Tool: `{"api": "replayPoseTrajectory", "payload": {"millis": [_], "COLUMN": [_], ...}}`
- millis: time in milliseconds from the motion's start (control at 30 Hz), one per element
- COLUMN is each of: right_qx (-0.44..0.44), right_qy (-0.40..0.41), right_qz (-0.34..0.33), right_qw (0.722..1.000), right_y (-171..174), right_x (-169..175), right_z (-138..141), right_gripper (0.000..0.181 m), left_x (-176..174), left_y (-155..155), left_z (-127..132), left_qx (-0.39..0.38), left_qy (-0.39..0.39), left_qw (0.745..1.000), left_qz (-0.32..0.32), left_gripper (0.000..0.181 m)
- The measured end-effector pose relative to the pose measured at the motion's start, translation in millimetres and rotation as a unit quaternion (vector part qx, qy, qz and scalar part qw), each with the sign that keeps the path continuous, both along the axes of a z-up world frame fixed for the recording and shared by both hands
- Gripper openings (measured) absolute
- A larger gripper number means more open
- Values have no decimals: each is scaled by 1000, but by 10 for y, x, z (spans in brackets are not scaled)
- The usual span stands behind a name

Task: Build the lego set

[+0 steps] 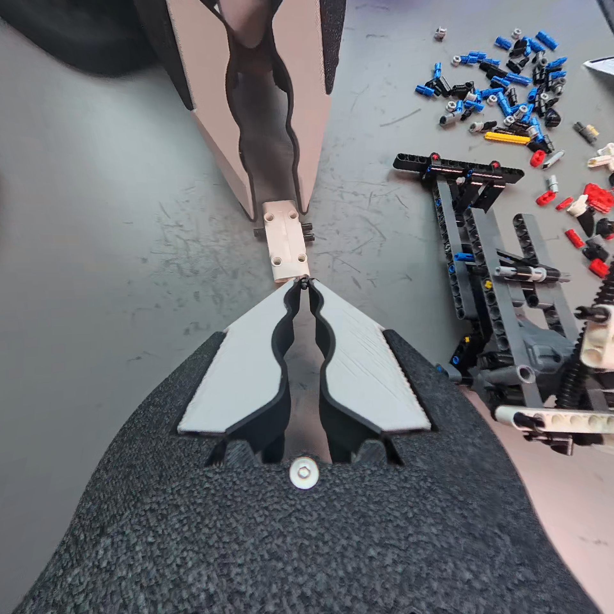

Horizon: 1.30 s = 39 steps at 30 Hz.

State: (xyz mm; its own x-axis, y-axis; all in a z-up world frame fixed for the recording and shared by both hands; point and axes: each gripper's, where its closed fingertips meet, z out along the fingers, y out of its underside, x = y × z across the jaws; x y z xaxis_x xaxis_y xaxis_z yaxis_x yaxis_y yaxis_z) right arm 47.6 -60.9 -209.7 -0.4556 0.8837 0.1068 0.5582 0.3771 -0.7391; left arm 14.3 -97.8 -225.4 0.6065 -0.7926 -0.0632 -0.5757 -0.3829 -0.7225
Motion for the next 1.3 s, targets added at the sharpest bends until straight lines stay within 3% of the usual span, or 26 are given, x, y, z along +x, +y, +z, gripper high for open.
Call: {"api": "replayPoseTrajectory", "payload": {"millis": [267, 467, 667, 900, 1300], "right_qx": [-3, -34, -10, 16, 25], "right_qy": [-6, 86, 85, 107, 117], "right_qz": [9, 46, 79, 84, 87], "right_qw": [1000, 995, 993, 991, 989], "right_y": [-8, -126, -258, -310, -339], "right_x": [140, 112, 164, 102, 100], "right_z": [-68, 258, 233, 228, 233], "right_gripper": [4, 4, 4, 4, 4], "left_x": [27, 63, 126, 199, 200], "left_y": [-36, -84, -124, -70, -75], "left_z": [75, 342, 303, 458, 600], "left_qx": [-98, -194, -265, -315, -321], "left_qy": [-95, -248, -288, -390, -440], "left_qw": [990, 948, 919, 863, 837], "left_qz": [17, 39, 52, 65, 50], "left_gripper": [24, 23, 23, 23, 23]}}
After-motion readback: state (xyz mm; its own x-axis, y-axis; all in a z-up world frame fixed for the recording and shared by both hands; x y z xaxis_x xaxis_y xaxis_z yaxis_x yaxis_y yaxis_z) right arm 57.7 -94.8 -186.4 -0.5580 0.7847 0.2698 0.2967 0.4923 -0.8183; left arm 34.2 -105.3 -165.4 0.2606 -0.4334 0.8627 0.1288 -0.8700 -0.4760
